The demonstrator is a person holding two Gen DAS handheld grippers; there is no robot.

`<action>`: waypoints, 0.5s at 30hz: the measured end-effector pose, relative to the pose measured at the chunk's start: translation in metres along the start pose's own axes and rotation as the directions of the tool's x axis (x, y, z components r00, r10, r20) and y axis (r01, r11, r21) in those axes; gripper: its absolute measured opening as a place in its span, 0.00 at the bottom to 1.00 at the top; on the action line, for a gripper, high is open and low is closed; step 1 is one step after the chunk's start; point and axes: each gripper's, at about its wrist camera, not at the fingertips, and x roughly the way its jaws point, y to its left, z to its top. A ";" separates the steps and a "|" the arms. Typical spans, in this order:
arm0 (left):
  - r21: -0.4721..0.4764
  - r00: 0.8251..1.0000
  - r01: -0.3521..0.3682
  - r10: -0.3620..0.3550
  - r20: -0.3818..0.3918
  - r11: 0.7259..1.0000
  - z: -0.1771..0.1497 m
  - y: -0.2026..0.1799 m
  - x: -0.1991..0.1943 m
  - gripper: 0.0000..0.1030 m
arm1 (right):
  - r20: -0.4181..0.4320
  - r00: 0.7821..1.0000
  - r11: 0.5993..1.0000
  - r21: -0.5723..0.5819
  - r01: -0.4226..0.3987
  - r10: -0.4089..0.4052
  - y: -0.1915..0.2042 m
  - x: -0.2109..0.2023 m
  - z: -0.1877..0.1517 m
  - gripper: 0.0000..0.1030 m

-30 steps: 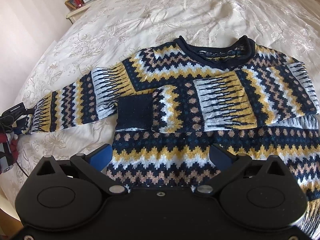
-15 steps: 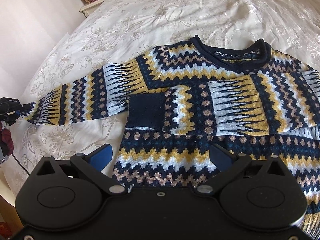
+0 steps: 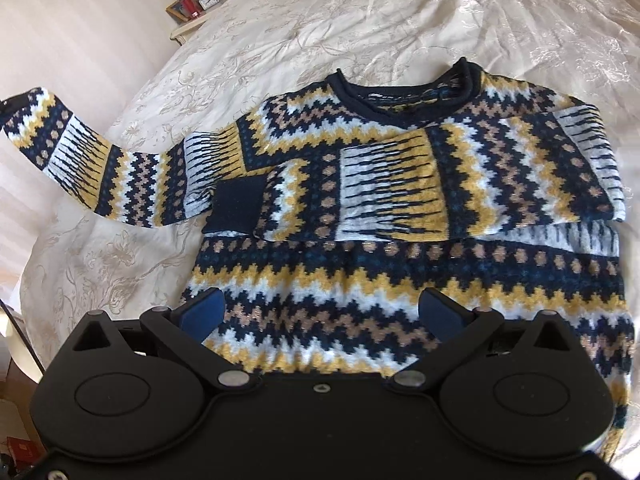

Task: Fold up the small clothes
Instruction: 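Grasp the navy cuff of the other sleeve with the left gripper and lift, then carry the sleeve with the left gripper across the sweater front and lay it down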

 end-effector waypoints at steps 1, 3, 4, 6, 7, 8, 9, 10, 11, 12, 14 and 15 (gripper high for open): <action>0.008 1.000 0.021 -0.021 0.001 1.000 -0.003 -0.017 0.001 0.06 | 0.005 1.000 1.000 0.008 -0.004 0.004 -0.008 -0.005 -0.001 0.99; 0.024 0.998 0.064 -0.064 -0.002 0.998 -0.012 -0.050 0.004 0.06 | 0.017 1.000 1.000 0.025 -0.011 0.011 -0.025 -0.014 -0.001 0.99; 0.035 0.997 0.081 -0.081 -0.004 0.996 -0.017 -0.064 0.007 0.06 | 0.024 1.000 0.999 0.031 -0.016 0.015 -0.034 -0.019 -0.002 0.99; 0.052 0.993 0.117 -0.116 -0.017 0.992 -0.030 -0.096 0.016 0.06 | 0.035 0.999 0.999 0.040 -0.022 0.020 -0.050 -0.029 -0.004 0.99; 0.046 0.990 0.140 -0.139 -0.027 0.989 -0.039 -0.110 0.021 0.06 | 0.040 0.999 0.999 0.045 -0.023 0.021 -0.058 -0.033 -0.004 0.99; 0.041 0.987 0.159 -0.158 -0.040 0.986 -0.047 -0.124 0.027 0.06 | 0.044 0.999 0.998 0.049 -0.024 0.022 -0.064 -0.037 -0.005 0.99; 0.042 0.984 0.173 -0.171 -0.054 0.984 -0.056 -0.136 0.032 0.06 | 0.050 0.998 0.998 0.056 -0.025 0.023 -0.071 -0.041 -0.005 0.99; 0.047 0.981 0.184 -0.180 -0.068 0.982 -0.065 -0.149 0.038 0.06 | 0.056 0.998 0.998 0.063 -0.026 0.022 -0.078 -0.045 -0.006 0.99; 0.052 0.978 0.196 -0.191 -0.085 0.979 -0.074 -0.161 0.045 0.06 | 0.061 0.998 0.997 0.071 -0.026 0.021 -0.083 -0.048 -0.007 0.99; 0.055 0.974 0.207 -0.201 -0.103 0.977 -0.082 -0.172 0.052 0.06 | 0.065 0.998 0.997 0.078 -0.025 0.020 -0.089 -0.051 -0.008 0.99; 0.059 0.967 0.223 -0.213 -0.140 0.973 -0.099 -0.191 0.064 0.06 | 0.068 0.998 0.995 0.092 -0.023 0.017 -0.099 -0.056 -0.010 0.99; 0.063 0.963 0.229 -0.217 -0.160 0.971 -0.108 -0.200 0.072 0.06 | 0.067 0.998 0.995 0.099 -0.021 0.015 -0.105 -0.058 -0.011 0.99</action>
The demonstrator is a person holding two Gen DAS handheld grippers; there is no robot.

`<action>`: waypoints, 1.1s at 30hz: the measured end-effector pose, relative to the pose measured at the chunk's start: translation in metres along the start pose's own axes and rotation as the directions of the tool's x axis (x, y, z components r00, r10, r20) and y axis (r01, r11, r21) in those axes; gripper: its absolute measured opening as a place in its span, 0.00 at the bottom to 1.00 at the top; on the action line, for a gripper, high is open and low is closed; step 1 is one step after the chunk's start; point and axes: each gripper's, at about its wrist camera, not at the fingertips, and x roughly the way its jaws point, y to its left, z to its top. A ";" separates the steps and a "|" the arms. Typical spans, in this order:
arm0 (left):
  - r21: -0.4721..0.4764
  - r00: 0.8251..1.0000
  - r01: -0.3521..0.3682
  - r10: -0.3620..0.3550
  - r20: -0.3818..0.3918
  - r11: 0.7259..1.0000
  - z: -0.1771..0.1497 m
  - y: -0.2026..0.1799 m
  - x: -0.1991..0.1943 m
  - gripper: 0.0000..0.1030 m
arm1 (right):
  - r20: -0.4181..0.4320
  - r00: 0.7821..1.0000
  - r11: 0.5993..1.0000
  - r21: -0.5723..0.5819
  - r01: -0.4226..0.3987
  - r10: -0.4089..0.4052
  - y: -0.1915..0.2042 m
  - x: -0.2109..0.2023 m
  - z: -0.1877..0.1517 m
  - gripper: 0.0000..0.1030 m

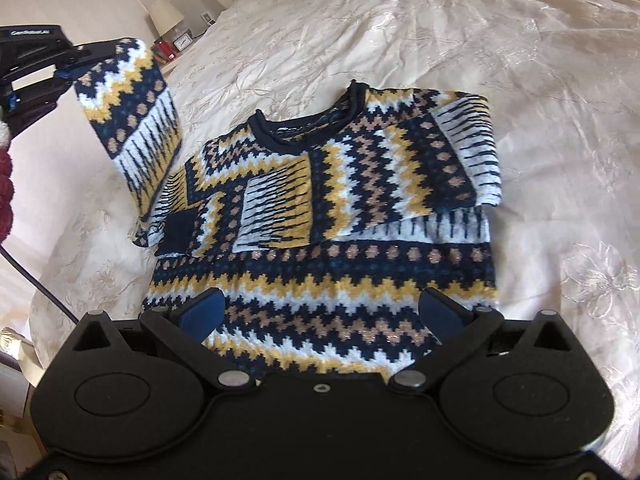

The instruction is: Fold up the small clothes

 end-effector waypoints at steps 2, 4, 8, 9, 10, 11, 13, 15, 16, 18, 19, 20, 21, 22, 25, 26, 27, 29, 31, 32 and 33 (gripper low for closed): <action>0.015 0.999 0.005 -0.005 -0.040 1.000 -0.015 -0.014 0.015 0.06 | -0.004 1.000 1.000 0.010 0.006 -0.006 -0.008 -0.003 -0.001 0.99; 0.031 0.997 0.013 -0.010 -0.080 0.999 -0.026 -0.025 0.031 0.06 | -0.008 1.000 1.000 0.015 0.010 -0.010 -0.014 -0.006 -0.003 0.99; 0.102 0.984 0.029 -0.010 -0.179 0.994 -0.040 -0.042 0.056 0.09 | -0.011 1.000 0.999 0.025 0.021 -0.020 -0.021 -0.010 -0.007 0.99; 0.125 0.980 0.042 -0.016 -0.198 0.991 -0.044 -0.049 0.059 0.11 | -0.011 1.000 0.999 0.029 0.023 -0.023 -0.023 -0.011 -0.008 0.99; 0.145 0.977 0.055 -0.024 -0.212 0.988 -0.045 -0.053 0.060 0.12 | -0.011 1.000 0.999 0.032 0.027 -0.027 -0.023 -0.010 -0.009 0.99; 0.165 0.974 0.070 -0.032 -0.223 0.984 -0.047 -0.058 0.059 0.20 | -0.010 0.999 0.999 0.035 0.032 -0.032 -0.024 -0.010 -0.009 0.99; 0.209 0.974 0.101 -0.054 -0.218 0.973 -0.053 -0.069 0.048 0.30 | -0.008 0.999 0.998 0.044 0.043 -0.043 -0.025 -0.009 -0.008 0.99; 0.267 0.976 0.122 -0.067 -0.205 0.956 -0.056 -0.076 0.037 0.32 | -0.003 0.999 0.997 0.052 0.053 -0.053 -0.026 -0.008 -0.007 0.99; 0.294 0.977 0.126 -0.068 -0.201 0.948 -0.057 -0.077 0.033 0.32 | -0.001 0.998 0.997 0.053 0.059 -0.059 -0.026 -0.007 -0.005 0.99; 0.331 0.979 0.123 -0.061 -0.193 0.936 -0.060 -0.073 0.028 0.36 | 0.004 0.997 0.996 0.054 0.071 -0.071 -0.026 -0.005 -0.001 0.99; 0.340 0.980 0.117 -0.053 -0.192 0.933 -0.061 -0.067 0.025 0.37 | 0.007 0.997 0.996 0.056 0.076 -0.076 -0.026 -0.003 0.001 0.99; 0.346 0.980 0.104 -0.037 -0.194 0.932 -0.063 -0.057 0.023 0.37 | 0.012 0.997 0.995 0.056 0.080 -0.081 -0.025 -0.002 0.004 0.99; 0.348 0.980 0.088 -0.018 -0.198 0.933 -0.065 -0.047 0.021 0.38 | 0.016 0.996 0.995 0.055 0.083 -0.084 -0.024 0.000 0.007 0.99; 0.344 0.979 0.069 0.004 -0.206 0.936 -0.066 -0.035 0.022 0.38 | 0.021 0.996 0.995 0.052 0.086 -0.088 -0.023 0.002 0.011 0.99; 0.312 0.966 -0.013 0.092 -0.241 0.950 -0.069 0.006 0.026 0.38 | 0.032 0.994 0.994 0.042 0.101 -0.102 -0.022 0.010 0.022 0.99; 0.297 0.960 -0.043 0.122 -0.251 0.954 -0.070 0.020 0.028 0.38 | 0.035 0.994 0.994 0.042 0.104 -0.105 -0.022 0.013 0.026 0.99; 0.284 0.954 -0.073 0.150 -0.260 0.956 -0.070 0.033 0.030 0.37 | 0.040 0.994 0.994 0.044 0.103 -0.105 -0.022 0.016 0.030 0.99; 0.268 0.939 -0.127 0.203 -0.278 0.955 -0.070 0.057 0.034 0.38 | 0.045 0.994 0.993 0.058 0.098 -0.101 -0.025 0.021 0.037 0.99; 0.256 0.924 -0.169 0.244 -0.295 0.952 -0.070 0.076 0.040 0.38 | 0.046 0.994 0.992 0.077 0.097 -0.101 -0.030 0.027 0.045 0.99; 0.250 0.917 -0.185 0.258 -0.303 0.950 -0.070 0.085 0.043 0.37 | 0.046 0.994 0.992 0.085 0.097 -0.102 -0.032 0.030 0.048 0.99; 0.247 0.911 -0.198 0.271 -0.310 0.949 -0.070 0.091 0.047 0.37 | 0.046 0.994 0.991 0.092 0.097 -0.102 -0.035 0.032 0.052 0.99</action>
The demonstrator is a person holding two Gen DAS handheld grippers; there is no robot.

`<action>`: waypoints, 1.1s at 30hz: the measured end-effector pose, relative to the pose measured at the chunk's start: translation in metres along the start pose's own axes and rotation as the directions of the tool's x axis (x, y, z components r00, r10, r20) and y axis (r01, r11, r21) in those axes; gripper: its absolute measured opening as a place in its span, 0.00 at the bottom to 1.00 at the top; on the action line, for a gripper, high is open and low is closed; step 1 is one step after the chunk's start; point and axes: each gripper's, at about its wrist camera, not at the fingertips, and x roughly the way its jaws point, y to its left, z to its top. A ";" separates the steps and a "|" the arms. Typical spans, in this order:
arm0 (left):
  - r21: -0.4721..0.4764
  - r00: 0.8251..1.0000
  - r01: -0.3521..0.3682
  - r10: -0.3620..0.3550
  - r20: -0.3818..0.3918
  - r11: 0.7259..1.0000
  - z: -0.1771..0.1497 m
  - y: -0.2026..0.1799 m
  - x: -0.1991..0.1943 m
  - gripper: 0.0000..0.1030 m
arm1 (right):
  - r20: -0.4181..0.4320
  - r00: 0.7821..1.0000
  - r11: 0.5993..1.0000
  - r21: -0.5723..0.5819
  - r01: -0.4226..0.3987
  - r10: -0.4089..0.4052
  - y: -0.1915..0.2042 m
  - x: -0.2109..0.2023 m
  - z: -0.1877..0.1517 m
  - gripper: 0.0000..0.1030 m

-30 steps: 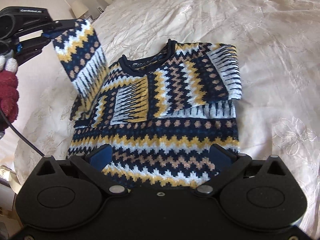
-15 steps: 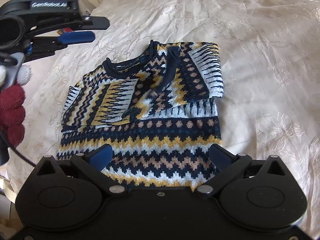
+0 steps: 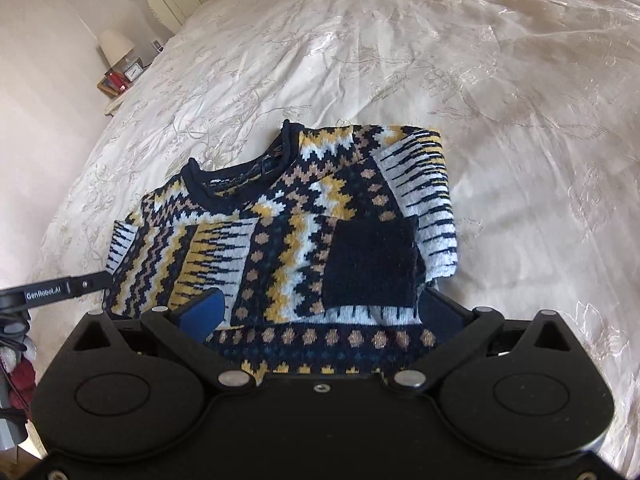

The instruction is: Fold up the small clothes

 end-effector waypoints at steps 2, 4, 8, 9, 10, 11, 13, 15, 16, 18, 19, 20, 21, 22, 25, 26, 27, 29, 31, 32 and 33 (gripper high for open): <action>-0.015 1.000 -0.019 0.019 -0.021 1.000 0.000 0.011 0.011 0.38 | 0.001 1.000 1.000 0.015 -0.003 0.003 -0.004 0.005 0.007 0.99; -0.028 0.999 -0.033 0.031 -0.041 0.999 0.000 0.020 0.021 0.38 | 0.003 1.000 0.999 0.030 -0.013 0.013 -0.009 0.011 0.014 0.99; -0.080 0.992 -0.071 0.062 -0.107 0.994 -0.007 0.037 0.045 0.37 | -0.014 1.000 0.999 0.039 -0.023 0.024 -0.016 0.025 0.024 0.99; -0.092 0.990 -0.079 0.068 -0.124 0.993 -0.009 0.042 0.051 0.38 | -0.022 1.000 0.999 0.039 -0.017 0.018 -0.017 0.030 0.027 0.99; -0.100 0.989 -0.083 0.069 -0.133 0.992 -0.011 0.045 0.054 0.39 | -0.032 0.999 0.999 0.039 -0.014 0.016 -0.018 0.034 0.028 0.99; -0.108 0.989 -0.077 0.062 -0.135 0.991 -0.013 0.048 0.057 0.41 | -0.042 0.999 0.999 0.039 -0.017 0.018 -0.019 0.039 0.030 0.99; -0.117 0.990 -0.064 0.048 -0.133 0.991 -0.015 0.052 0.058 0.42 | -0.061 0.998 0.999 0.036 -0.027 0.030 -0.021 0.047 0.032 0.99; -0.112 0.990 -0.060 0.045 -0.130 0.992 -0.016 0.052 0.058 0.42 | -0.081 0.996 0.999 0.034 -0.028 0.031 -0.022 0.054 0.033 1.00; -0.109 0.991 -0.059 0.045 -0.128 0.992 -0.017 0.052 0.058 0.42 | -0.089 0.995 0.999 0.035 -0.029 0.032 -0.024 0.057 0.033 0.99; -0.110 0.991 -0.057 0.043 -0.123 0.992 -0.018 0.052 0.057 0.42 | -0.098 0.995 0.998 0.045 -0.031 0.035 -0.025 0.062 0.034 0.99; -0.114 0.992 -0.056 0.042 -0.120 0.992 -0.018 0.052 0.056 0.42 | -0.101 0.994 0.998 0.052 -0.030 0.035 -0.026 0.063 0.035 0.99; -0.116 0.992 -0.056 0.042 -0.119 0.992 -0.018 0.052 0.056 0.42 | -0.104 0.994 0.998 0.059 -0.027 0.033 -0.026 0.064 0.035 0.98; -0.117 0.992 -0.056 0.042 -0.118 0.992 -0.019 0.052 0.055 0.42 | -0.105 0.994 0.998 0.063 -0.021 0.027 -0.026 0.065 0.036 0.92; -0.116 0.992 -0.057 0.043 -0.117 0.992 -0.018 0.052 0.054 0.42 | -0.109 0.994 0.998 0.061 -0.013 0.020 -0.025 0.066 0.037 0.86; -0.117 0.994 -0.055 0.044 -0.101 0.992 -0.015 0.052 0.046 0.42 | -0.128 0.991 0.999 0.009 0.047 -0.045 -0.018 0.066 0.042 0.54; -0.122 0.995 -0.052 0.042 -0.088 0.991 -0.014 0.052 0.041 0.42 | -0.135 0.989 0.998 -0.019 0.058 -0.060 -0.015 0.065 0.043 0.37; -0.126 0.997 -0.049 0.040 -0.073 0.991 -0.012 0.052 0.036 0.42 | -0.130 0.989 0.997 -0.043 0.061 -0.066 -0.011 0.062 0.045 0.21; -0.123 0.999 -0.041 0.037 -0.034 0.992 -0.005 0.052 0.025 0.42 | -0.105 0.994 0.996 -0.090 0.020 -0.029 -0.002 0.052 0.049 0.20; -0.120 0.999 -0.035 0.035 0.000 0.992 0.005 0.054 0.018 0.42 | -0.065 0.998 0.988 -0.151 -0.016 0.007 0.012 0.037 0.056 0.19; -0.121 0.999 -0.034 0.036 0.012 0.992 0.010 0.055 0.017 0.42 | -0.041 0.999 0.983 -0.182 -0.022 0.014 0.018 0.030 0.060 0.18; -0.125 0.999 -0.035 0.038 0.020 0.992 0.015 0.056 0.017 0.42 | -0.017 1.000 0.978 -0.206 -0.015 0.012 0.022 0.024 0.065 0.18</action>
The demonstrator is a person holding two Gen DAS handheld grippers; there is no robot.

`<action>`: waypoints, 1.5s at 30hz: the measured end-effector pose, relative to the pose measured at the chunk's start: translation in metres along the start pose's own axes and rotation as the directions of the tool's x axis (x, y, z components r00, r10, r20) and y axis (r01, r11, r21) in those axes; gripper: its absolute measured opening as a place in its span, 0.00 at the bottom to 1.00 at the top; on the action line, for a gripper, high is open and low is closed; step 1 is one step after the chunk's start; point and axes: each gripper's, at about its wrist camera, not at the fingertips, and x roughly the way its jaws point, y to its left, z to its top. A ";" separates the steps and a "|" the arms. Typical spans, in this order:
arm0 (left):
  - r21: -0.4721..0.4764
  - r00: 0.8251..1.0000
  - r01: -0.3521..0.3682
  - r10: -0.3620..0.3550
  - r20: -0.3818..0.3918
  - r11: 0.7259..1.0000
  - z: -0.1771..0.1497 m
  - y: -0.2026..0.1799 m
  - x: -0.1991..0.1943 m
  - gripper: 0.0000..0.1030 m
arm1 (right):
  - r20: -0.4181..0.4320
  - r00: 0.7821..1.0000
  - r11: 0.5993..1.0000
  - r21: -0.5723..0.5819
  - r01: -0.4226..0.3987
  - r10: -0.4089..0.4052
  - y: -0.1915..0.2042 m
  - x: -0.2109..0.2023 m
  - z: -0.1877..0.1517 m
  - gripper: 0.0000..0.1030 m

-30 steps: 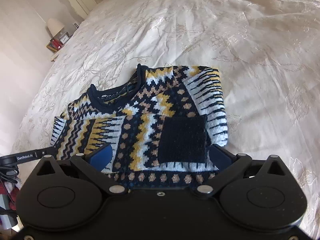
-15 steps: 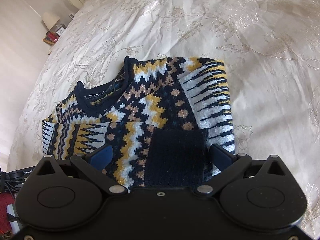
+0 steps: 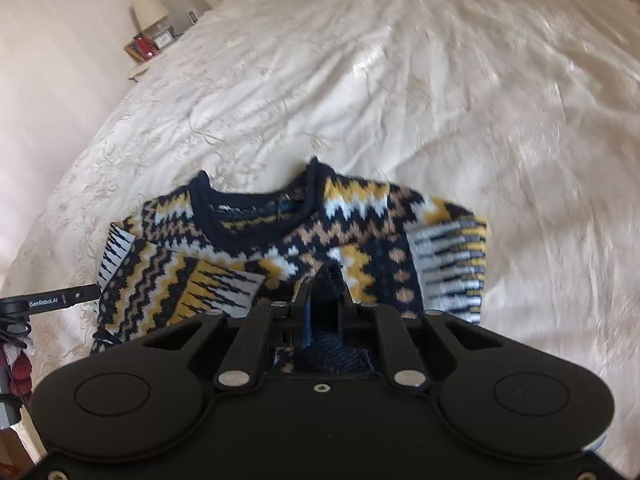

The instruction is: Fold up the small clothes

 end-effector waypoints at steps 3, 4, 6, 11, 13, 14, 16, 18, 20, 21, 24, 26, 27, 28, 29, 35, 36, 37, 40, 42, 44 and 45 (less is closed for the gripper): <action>-0.021 1.000 -0.015 0.015 -0.006 1.000 0.012 0.003 0.013 0.42 | 0.010 0.999 0.999 0.013 0.037 -0.037 -0.008 0.000 0.009 0.19; -0.025 0.999 -0.028 0.028 -0.019 0.999 0.013 0.004 0.019 0.42 | -0.003 0.999 0.998 0.025 0.054 -0.054 -0.014 0.006 0.009 0.19; -0.029 0.997 -0.056 0.054 -0.060 0.998 0.012 0.007 0.035 0.42 | -0.048 0.995 0.995 0.036 0.091 -0.089 -0.025 0.022 0.005 0.22; -0.083 0.989 -0.075 0.064 -0.130 0.994 -0.003 0.023 0.059 0.48 | -0.162 0.965 0.978 0.011 0.209 -0.204 -0.040 0.051 -0.021 0.39; -0.105 0.991 -0.073 0.060 -0.122 0.992 -0.006 0.027 0.058 0.52 | -0.158 0.966 0.976 0.040 0.212 -0.203 -0.046 0.050 -0.033 0.44; -0.105 0.991 -0.072 0.059 -0.119 0.992 -0.006 0.027 0.058 0.54 | -0.149 0.968 0.976 0.057 0.210 -0.200 -0.048 0.049 -0.036 0.44; -0.099 0.992 -0.070 0.058 -0.115 0.993 -0.007 0.029 0.057 0.58 | -0.136 0.972 0.976 0.081 0.202 -0.190 -0.051 0.045 -0.040 0.48; -0.105 0.993 -0.041 0.029 -0.112 0.994 -0.008 0.031 0.057 0.65 | -0.130 0.978 0.981 0.090 0.175 -0.162 -0.051 0.044 -0.040 0.62; -0.109 0.993 -0.002 -0.010 -0.119 0.994 -0.008 0.033 0.056 0.74 | -0.130 0.983 0.987 0.083 0.140 -0.129 -0.048 0.043 -0.039 0.81; -0.103 0.992 0.007 -0.020 -0.124 0.995 -0.009 0.032 0.055 0.76 | -0.131 0.984 0.989 0.074 0.128 -0.118 -0.045 0.043 -0.038 0.93; -0.078 0.991 0.022 -0.032 -0.128 0.997 -0.014 0.030 0.044 0.78 | -0.122 0.987 0.991 0.069 0.113 -0.104 -0.037 0.039 -0.040 0.99; -0.077 0.991 0.032 -0.042 -0.128 0.997 -0.020 0.028 0.035 0.78 | -0.115 0.989 0.991 0.083 0.102 -0.093 -0.035 0.034 -0.043 0.99; -0.079 0.991 0.037 -0.046 -0.127 0.996 -0.024 0.027 0.030 0.78 | -0.111 0.990 0.991 0.090 0.096 -0.086 -0.034 0.031 -0.044 0.99; -0.079 0.991 0.040 -0.049 -0.123 0.996 -0.029 0.026 0.024 0.78 | -0.106 0.991 0.991 0.094 0.090 -0.080 -0.033 0.028 -0.046 0.99; -0.075 0.991 0.042 -0.051 -0.121 0.996 -0.034 0.025 0.018 0.79 | -0.102 0.992 0.992 0.097 0.084 -0.074 -0.031 0.024 -0.049 0.99; -0.057 0.989 0.056 -0.063 -0.135 0.997 -0.071 0.018 -0.015 0.79 | -0.096 0.994 0.993 0.101 0.065 -0.055 -0.026 -0.001 -0.070 0.99; -0.055 0.988 0.058 -0.066 -0.139 0.997 -0.078 0.016 -0.019 0.79 | -0.098 0.994 0.993 0.102 0.064 -0.054 -0.025 -0.005 -0.074 0.99; -0.053 0.987 0.059 -0.066 -0.144 0.997 -0.086 0.015 -0.025 0.79 | -0.101 0.993 0.993 0.103 0.063 -0.053 -0.025 -0.008 -0.079 0.99; -0.049 0.984 0.059 -0.066 -0.163 0.997 -0.110 0.013 -0.037 0.79 | -0.116 0.992 0.993 0.103 0.063 -0.051 -0.023 -0.017 -0.094 0.99; -0.046 0.982 0.058 -0.066 -0.176 0.997 -0.126 0.012 -0.044 0.79 | -0.129 0.990 0.993 0.098 0.063 -0.050 -0.022 -0.023 -0.105 0.99; -0.041 0.980 0.055 -0.062 -0.189 0.998 -0.141 0.010 -0.051 0.79 | -0.148 0.988 0.994 0.089 0.062 -0.048 -0.021 -0.029 -0.118 0.99; -0.038 0.979 0.053 -0.059 -0.195 0.998 -0.148 0.009 -0.054 0.79 | -0.160 0.986 0.995 0.082 0.061 -0.047 -0.021 -0.032 -0.125 0.99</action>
